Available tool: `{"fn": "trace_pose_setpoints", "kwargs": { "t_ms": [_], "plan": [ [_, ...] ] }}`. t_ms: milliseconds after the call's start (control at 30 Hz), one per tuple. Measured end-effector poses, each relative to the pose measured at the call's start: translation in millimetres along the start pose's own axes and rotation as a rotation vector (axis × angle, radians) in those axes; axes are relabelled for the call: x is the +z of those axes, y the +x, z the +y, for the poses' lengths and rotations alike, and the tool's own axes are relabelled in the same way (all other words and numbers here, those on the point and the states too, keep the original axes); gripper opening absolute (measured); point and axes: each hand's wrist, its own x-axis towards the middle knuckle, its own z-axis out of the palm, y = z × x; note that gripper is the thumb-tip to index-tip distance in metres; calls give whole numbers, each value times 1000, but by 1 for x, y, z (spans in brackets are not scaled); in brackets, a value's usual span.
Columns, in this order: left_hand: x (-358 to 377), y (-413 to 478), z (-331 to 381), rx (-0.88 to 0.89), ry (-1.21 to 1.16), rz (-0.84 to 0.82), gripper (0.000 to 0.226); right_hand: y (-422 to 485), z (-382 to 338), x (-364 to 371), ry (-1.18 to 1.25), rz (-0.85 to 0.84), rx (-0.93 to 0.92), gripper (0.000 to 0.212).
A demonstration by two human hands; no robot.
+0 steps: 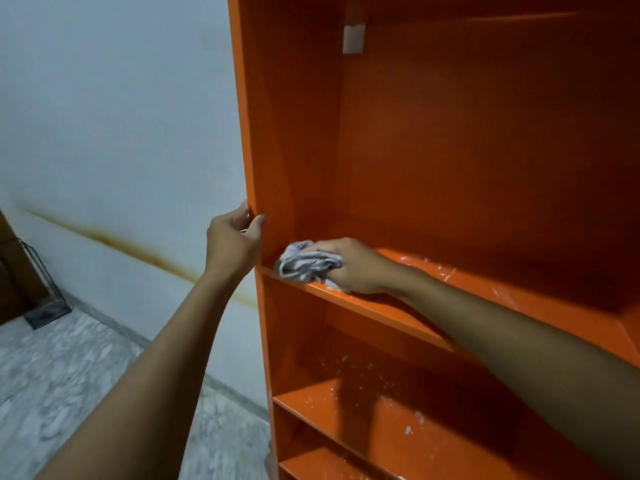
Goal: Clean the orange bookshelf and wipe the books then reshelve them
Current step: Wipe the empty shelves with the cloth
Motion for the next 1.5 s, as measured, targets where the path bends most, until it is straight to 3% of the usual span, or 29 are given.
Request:
{"fn": "trace_pose_setpoints", "kwargs": {
  "t_ms": [167, 233, 533, 633, 733, 933, 1033, 1333, 1500],
  "plan": [
    [-7, 1, 2, -11, 20, -60, 38, -22, -48, 42, 3, -128, -163, 51],
    [-9, 2, 2, -14, 22, -64, 38, -27, -59, 49, 21, -103, -160, 54],
    [-9, 0, 4, -8, 54, -76, 41, -16, -46, -57, 177, 352, 173, 31],
    [-9, 0, 4, -5, 57, -77, 43, 5, -10, -89, -17, 555, 355, 15],
    [-10, 1, 3, 2, 57, -81, 42, 28, 23, -103, -281, 621, 378, 20],
    [-9, 5, -3, 10, 53, -78, 41, 69, 89, -79, -500, 328, 416, 33],
    [-7, 6, -6, 8, 54, -74, 43, 87, 89, -56, -380, 282, 405, 39],
    [-6, 7, -7, 7, 65, -65, 45, 93, 61, -45, -318, 241, 360, 31],
    [-8, 7, -8, 37, 70, -67, 43, 57, 17, -9, -126, 60, 238, 23]
  ]
}}
